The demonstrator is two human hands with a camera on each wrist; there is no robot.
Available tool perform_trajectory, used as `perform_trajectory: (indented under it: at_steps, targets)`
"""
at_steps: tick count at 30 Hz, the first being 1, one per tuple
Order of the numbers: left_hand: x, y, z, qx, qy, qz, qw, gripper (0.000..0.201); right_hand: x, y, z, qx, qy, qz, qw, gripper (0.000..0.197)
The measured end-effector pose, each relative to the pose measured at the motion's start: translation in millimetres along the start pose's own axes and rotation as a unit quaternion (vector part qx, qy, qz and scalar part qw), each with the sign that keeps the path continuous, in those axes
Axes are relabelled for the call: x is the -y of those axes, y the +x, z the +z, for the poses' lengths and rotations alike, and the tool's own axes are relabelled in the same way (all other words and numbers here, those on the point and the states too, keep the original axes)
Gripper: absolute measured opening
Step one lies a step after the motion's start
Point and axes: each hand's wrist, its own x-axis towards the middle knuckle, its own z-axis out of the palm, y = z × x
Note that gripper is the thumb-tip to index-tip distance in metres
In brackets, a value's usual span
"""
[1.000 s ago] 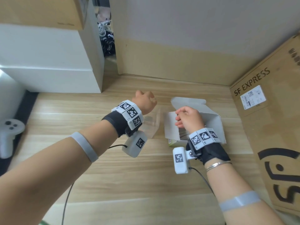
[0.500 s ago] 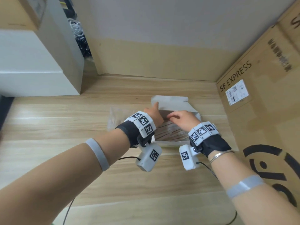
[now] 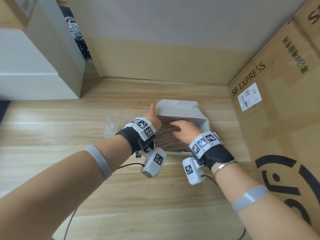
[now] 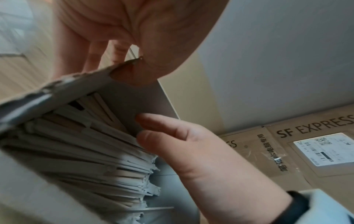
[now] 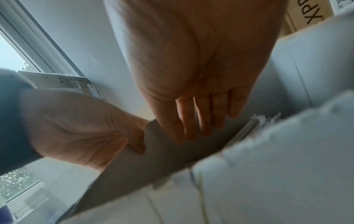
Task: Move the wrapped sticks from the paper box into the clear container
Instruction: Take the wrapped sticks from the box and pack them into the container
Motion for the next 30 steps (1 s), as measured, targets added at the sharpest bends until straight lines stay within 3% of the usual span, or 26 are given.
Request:
perform_trajectory:
  at_steps: [2, 6, 9, 12, 16, 21, 30]
  targets:
    - [-3, 0, -4, -0.012, 0.027, 0.043, 0.999, 0.067, 3, 0, 4, -0.006, -0.018, -0.005, 1.0, 0.049]
    - [-1, 2, -5, -0.027, 0.068, 0.124, 0.99, 0.037, 5, 3, 14, -0.051, -0.027, 0.008, 0.998, 0.055]
    - [4, 2, -5, -0.03, 0.062, 0.154, 0.986, 0.036, 8, 3, 16, -0.072, -0.064, 0.037, 0.995, 0.061]
    - [8, -1, -4, -0.038, 0.063, 0.182, 0.981, 0.036, 11, 3, 18, -0.064, -0.101, 0.056, 0.991, 0.051]
    - [9, -2, -2, -0.04, 0.074, 0.206, 0.975, 0.035, 13, 6, 24, -0.009, -0.128, 0.091, 0.988, 0.038]
    - [9, -1, 0, -0.041, 0.072, 0.212, 0.974, 0.033, 19, 10, 29, -0.011, -0.138, 0.084, 0.987, 0.025]
    - [9, -2, -2, -0.023, 0.088, 0.204, 0.975, 0.028, 19, 10, 30, 0.009, -0.14, 0.096, 0.985, 0.026]
